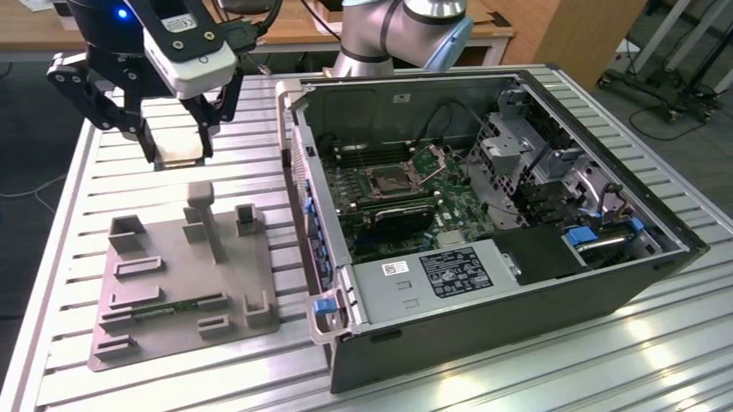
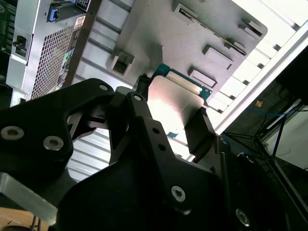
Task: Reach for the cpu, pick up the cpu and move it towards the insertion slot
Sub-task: 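Pick up the cpu and move it towards the insertion slot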
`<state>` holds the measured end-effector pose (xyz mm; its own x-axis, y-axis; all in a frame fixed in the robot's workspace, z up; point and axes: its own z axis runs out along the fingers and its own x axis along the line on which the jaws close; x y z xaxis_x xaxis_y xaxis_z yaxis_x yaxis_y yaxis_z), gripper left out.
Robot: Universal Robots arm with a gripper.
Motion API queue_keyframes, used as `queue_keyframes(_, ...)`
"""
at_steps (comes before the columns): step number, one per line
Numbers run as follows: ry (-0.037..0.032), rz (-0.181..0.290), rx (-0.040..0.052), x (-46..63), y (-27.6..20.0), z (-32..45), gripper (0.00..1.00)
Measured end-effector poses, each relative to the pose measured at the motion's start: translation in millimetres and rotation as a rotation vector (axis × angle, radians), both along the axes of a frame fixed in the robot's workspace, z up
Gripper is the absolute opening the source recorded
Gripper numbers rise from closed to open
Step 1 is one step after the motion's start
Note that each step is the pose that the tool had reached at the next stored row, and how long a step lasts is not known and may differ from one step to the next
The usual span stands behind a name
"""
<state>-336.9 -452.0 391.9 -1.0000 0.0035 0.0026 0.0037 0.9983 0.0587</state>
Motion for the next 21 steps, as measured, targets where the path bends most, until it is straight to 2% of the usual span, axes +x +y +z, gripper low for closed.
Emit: queue_keyframes(21, -0.0001, 0.0, 0.0, 10.5, 0.0, -0.3, 0.55)
